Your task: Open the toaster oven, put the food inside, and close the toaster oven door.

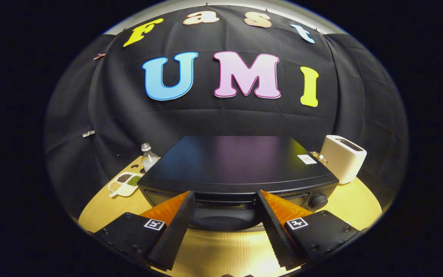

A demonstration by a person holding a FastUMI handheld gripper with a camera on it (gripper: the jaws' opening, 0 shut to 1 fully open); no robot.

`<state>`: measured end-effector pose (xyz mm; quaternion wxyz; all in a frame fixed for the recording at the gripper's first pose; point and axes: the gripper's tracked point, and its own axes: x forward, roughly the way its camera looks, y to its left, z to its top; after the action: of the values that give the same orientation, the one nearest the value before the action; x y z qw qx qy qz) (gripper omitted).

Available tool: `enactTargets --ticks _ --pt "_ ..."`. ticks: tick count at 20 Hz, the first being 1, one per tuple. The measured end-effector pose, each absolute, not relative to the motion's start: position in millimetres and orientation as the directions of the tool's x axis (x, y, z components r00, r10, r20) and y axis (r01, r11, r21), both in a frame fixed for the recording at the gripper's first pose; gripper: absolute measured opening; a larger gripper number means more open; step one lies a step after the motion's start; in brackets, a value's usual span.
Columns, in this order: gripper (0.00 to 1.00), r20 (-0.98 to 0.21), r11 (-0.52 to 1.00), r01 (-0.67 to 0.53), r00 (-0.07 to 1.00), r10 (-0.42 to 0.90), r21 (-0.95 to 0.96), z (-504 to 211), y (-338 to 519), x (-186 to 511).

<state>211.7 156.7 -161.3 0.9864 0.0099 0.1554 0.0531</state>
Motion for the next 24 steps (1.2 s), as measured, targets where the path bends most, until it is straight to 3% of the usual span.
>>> enactTargets --ticks 15,24 --pt "0.98 -0.363 0.991 -0.132 0.922 0.133 0.028 -188.9 153.0 144.6" --pt "0.98 -0.521 0.983 -0.184 0.839 0.156 -0.001 -260.9 147.4 86.5"
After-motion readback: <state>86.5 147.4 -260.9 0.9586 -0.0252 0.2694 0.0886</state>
